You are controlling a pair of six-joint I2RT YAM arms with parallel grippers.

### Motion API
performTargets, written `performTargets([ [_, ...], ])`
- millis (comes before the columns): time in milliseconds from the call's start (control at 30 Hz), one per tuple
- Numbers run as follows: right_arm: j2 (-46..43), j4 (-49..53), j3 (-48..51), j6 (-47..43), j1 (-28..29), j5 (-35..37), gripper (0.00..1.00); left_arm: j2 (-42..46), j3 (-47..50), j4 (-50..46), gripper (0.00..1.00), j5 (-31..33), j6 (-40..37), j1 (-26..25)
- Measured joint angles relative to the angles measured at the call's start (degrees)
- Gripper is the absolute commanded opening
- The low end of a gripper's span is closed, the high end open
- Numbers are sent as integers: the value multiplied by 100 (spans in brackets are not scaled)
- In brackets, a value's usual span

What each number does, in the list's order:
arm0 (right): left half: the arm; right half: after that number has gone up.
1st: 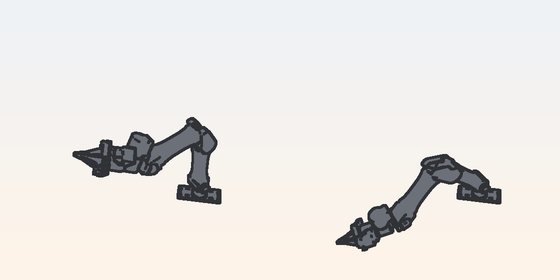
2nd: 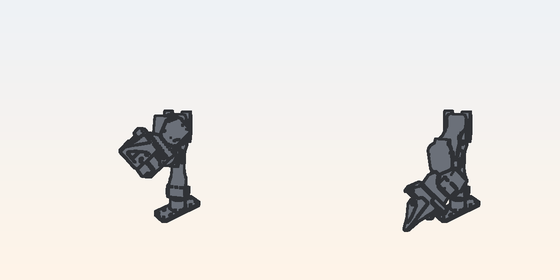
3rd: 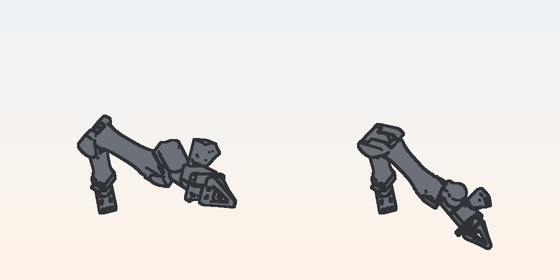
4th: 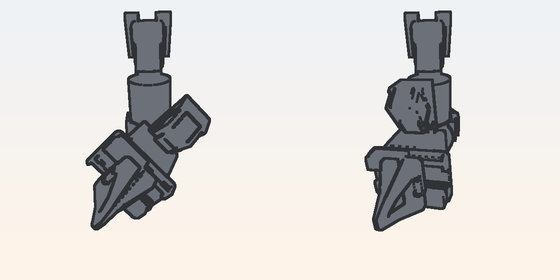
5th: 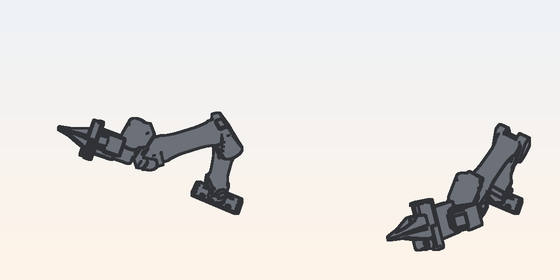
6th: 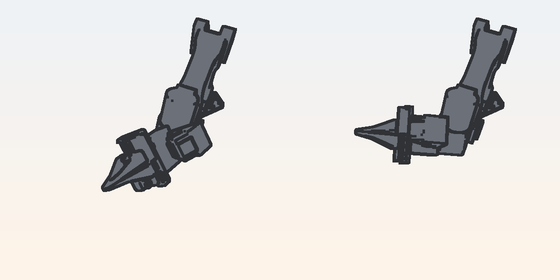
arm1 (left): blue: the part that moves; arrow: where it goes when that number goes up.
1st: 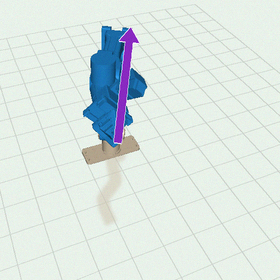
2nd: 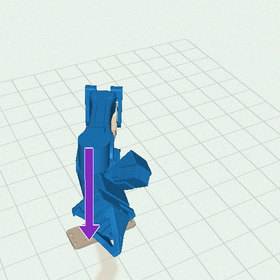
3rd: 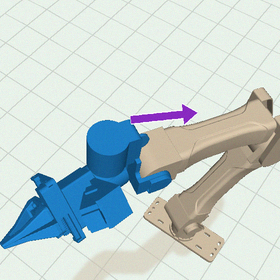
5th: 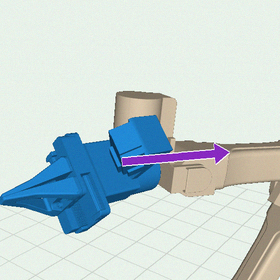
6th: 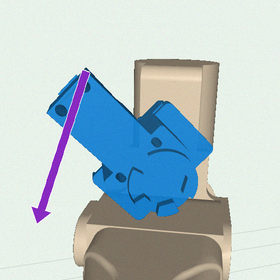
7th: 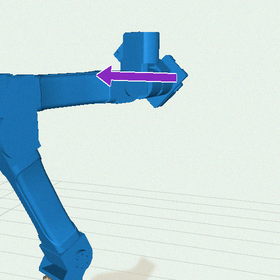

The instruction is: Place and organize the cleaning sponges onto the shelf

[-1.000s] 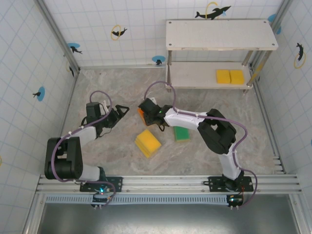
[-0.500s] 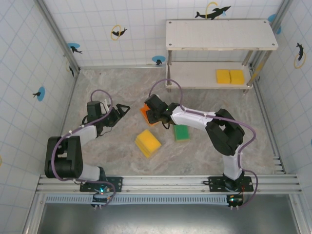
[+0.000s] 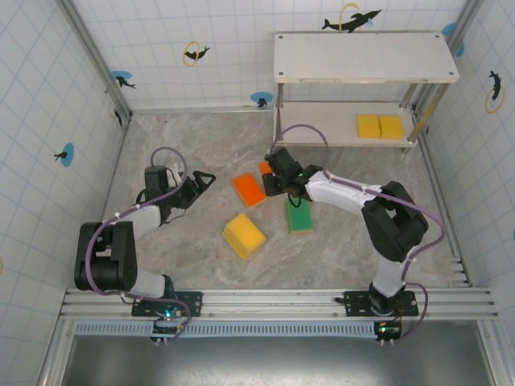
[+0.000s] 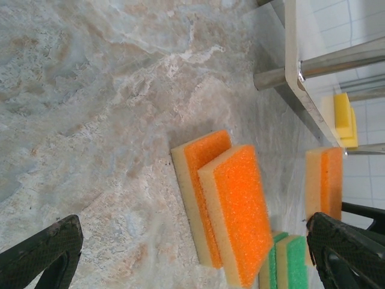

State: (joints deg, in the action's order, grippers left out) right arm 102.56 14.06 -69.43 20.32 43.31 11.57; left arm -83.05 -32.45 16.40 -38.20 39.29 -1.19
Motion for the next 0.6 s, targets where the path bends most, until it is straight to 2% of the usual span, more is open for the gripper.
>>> performTargets([
  [267, -667, -205, 837, -63, -713, 184, 63, 0, -63, 0, 98, -22, -2, 0],
  [600, -1108, -411, 1082, -382, -1456, 323, 64, 0, -63, 0, 98, -22, -2, 0],
])
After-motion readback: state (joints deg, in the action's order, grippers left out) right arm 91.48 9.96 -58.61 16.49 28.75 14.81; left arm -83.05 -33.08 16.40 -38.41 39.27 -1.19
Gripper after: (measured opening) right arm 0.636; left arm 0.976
